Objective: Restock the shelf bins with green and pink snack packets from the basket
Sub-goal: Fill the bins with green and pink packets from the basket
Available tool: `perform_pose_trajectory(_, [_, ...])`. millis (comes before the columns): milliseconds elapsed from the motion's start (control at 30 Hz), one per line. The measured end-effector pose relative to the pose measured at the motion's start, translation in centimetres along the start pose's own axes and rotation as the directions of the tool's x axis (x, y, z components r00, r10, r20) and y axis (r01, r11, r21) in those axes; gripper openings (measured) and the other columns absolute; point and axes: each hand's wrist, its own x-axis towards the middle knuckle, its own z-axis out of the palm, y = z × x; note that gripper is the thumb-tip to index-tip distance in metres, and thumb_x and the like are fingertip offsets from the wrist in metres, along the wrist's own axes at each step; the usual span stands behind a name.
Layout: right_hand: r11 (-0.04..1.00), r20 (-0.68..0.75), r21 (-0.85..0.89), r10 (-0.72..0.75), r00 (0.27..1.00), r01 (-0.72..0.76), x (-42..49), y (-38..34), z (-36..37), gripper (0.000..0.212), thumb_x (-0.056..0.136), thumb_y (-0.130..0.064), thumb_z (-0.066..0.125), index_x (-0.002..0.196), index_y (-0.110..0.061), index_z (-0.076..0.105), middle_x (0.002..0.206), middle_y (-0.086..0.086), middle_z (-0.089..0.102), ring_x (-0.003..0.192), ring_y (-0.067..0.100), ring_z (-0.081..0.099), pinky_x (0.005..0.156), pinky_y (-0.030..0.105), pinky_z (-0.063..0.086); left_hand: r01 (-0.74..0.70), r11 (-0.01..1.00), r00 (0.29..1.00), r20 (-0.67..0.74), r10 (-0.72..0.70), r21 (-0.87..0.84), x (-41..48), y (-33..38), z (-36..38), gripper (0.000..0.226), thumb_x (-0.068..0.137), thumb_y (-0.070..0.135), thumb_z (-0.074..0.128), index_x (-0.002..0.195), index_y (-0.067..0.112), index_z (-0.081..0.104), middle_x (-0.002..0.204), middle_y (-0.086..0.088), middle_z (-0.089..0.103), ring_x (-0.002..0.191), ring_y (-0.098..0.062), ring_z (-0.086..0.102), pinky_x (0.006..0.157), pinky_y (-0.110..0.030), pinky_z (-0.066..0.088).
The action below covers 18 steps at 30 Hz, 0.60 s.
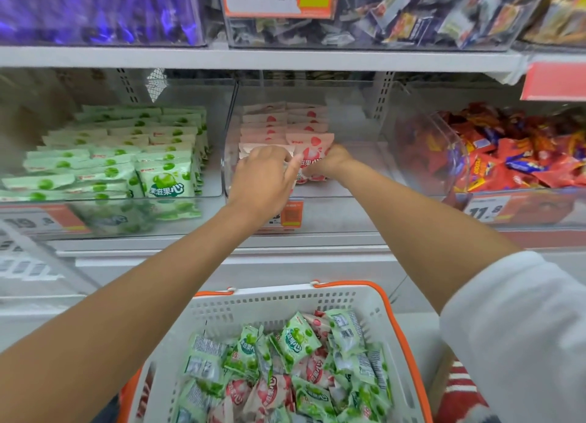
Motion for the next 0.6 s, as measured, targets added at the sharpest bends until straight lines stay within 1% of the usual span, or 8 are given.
perform_pose_trajectory(67, [1.0, 0.031, 0.016, 0.007, 0.999, -0.007, -0.1, 0.2, 0.0, 0.053, 0.065, -0.009, 0.087, 0.113, -0.011, 0.064, 0.111, 0.004, 0.068, 0.101, 0.02, 0.063, 0.09, 0.031, 0.052, 0.008, 1.0, 1.0, 0.0, -0.008, 0.007, 0.0, 0.1, 0.0, 0.055, 0.101, 0.053, 0.024, 0.108, 0.017, 0.065, 0.109, -0.003, 0.066, 0.11, -0.024, 0.054, 0.093, -0.043, 0.043])
perform_pose_trajectory(167, [0.999, 0.021, 0.025, 0.047, 0.999, -0.047, -0.7, 0.0, -0.3, 0.059, 0.061, -0.011, 0.089, 0.115, -0.008, 0.064, 0.115, 0.008, 0.068, 0.11, 0.026, 0.064, 0.096, 0.037, 0.052, 0.029, 0.999, 1.0, -0.009, -0.028, 0.032, 0.1, 0.1, 0.1, 0.054, 0.101, 0.053, 0.026, 0.103, 0.016, 0.065, 0.105, -0.003, 0.067, 0.106, -0.024, 0.056, 0.091, -0.043, 0.044])
perform_pose_trajectory(233, [0.996, -0.042, -0.003, 0.091, 0.995, -0.092, -1.5, 0.0, -1.1, 0.056, 0.067, -0.015, 0.087, 0.116, -0.005, 0.062, 0.115, 0.007, 0.066, 0.11, 0.025, 0.062, 0.093, 0.032, 0.051, 0.026, 0.997, 1.0, -0.017, -0.025, 0.073, 0.3, 0.3, 0.1, 0.051, 0.101, 0.051, 0.028, 0.101, 0.016, 0.065, 0.103, -0.003, 0.067, 0.102, -0.024, 0.057, 0.089, -0.042, 0.044])
perform_pose_trajectory(333, [0.989, -0.16, -0.108, 0.084, 0.984, -0.102, -3.5, -0.2, -2.6, 0.04, 0.079, -0.021, 0.079, 0.109, -0.003, 0.059, 0.102, 0.007, 0.06, 0.104, 0.022, 0.059, 0.081, 0.031, 0.047, 0.025, 0.991, 0.999, -0.032, -0.021, 0.133, 0.2, 1.0, -0.5, 0.046, 0.101, 0.048, 0.033, 0.106, 0.015, 0.064, 0.104, -0.006, 0.067, 0.103, -0.026, 0.058, 0.088, -0.04, 0.041])
perform_pose_trajectory(400, [0.981, -0.222, -0.186, 0.018, 0.975, -0.061, -5.2, -0.4, -3.2, 0.035, 0.084, -0.024, 0.074, 0.108, -0.005, 0.058, 0.103, 0.009, 0.06, 0.107, 0.026, 0.061, 0.074, 0.03, 0.044, 0.023, 0.99, 0.998, -0.069, -0.013, 0.141, -0.3, 1.8, -1.1, 0.041, 0.101, 0.045, 0.038, 0.107, 0.015, 0.065, 0.107, -0.005, 0.066, 0.105, -0.026, 0.056, 0.088, -0.04, 0.04])
perform_pose_trajectory(467, [0.969, -0.284, -0.246, -0.094, 0.954, 0.022, -7.0, -0.6, -3.4, 0.032, 0.084, -0.02, 0.07, 0.111, -0.008, 0.058, 0.109, 0.009, 0.064, 0.106, 0.028, 0.061, 0.075, 0.03, 0.045, 0.013, 0.996, 0.99, -0.138, -0.001, 0.084, -1.4, 2.7, -1.8, 0.032, 0.101, 0.04, 0.044, 0.097, 0.016, 0.065, 0.101, -0.004, 0.065, 0.099, -0.026, 0.056, 0.082, -0.039, 0.041])
perform_pose_trajectory(533, [0.932, -0.329, -0.309, -0.293, 0.898, 0.191, -9.7, -0.5, -3.0, 0.017, 0.083, -0.013, 0.064, 0.099, -0.012, 0.06, 0.097, 0.005, 0.065, 0.093, 0.026, 0.061, 0.075, 0.032, 0.046, 0.019, 1.0, 0.985, -0.17, -0.023, -0.024, -3.1, 3.7, -2.4, 0.025, 0.098, 0.034, 0.046, 0.083, 0.018, 0.059, 0.088, -0.002, 0.063, 0.085, -0.025, 0.057, 0.068, -0.037, 0.042])
perform_pose_trajectory(600, [0.855, -0.331, -0.382, -0.481, 0.812, 0.35, -12.9, 0.1, -1.7, 0.007, 0.081, -0.011, 0.059, 0.086, -0.015, 0.056, 0.081, -0.002, 0.058, 0.078, 0.023, 0.057, 0.069, 0.034, 0.044, 0.059, 0.991, 0.99, -0.121, -0.073, -0.116, -5.3, 4.1, -2.4, 0.022, 0.095, 0.032, 0.047, 0.079, 0.02, 0.055, 0.08, 0.002, 0.063, 0.074, -0.023, 0.057, 0.06, -0.035, 0.041])
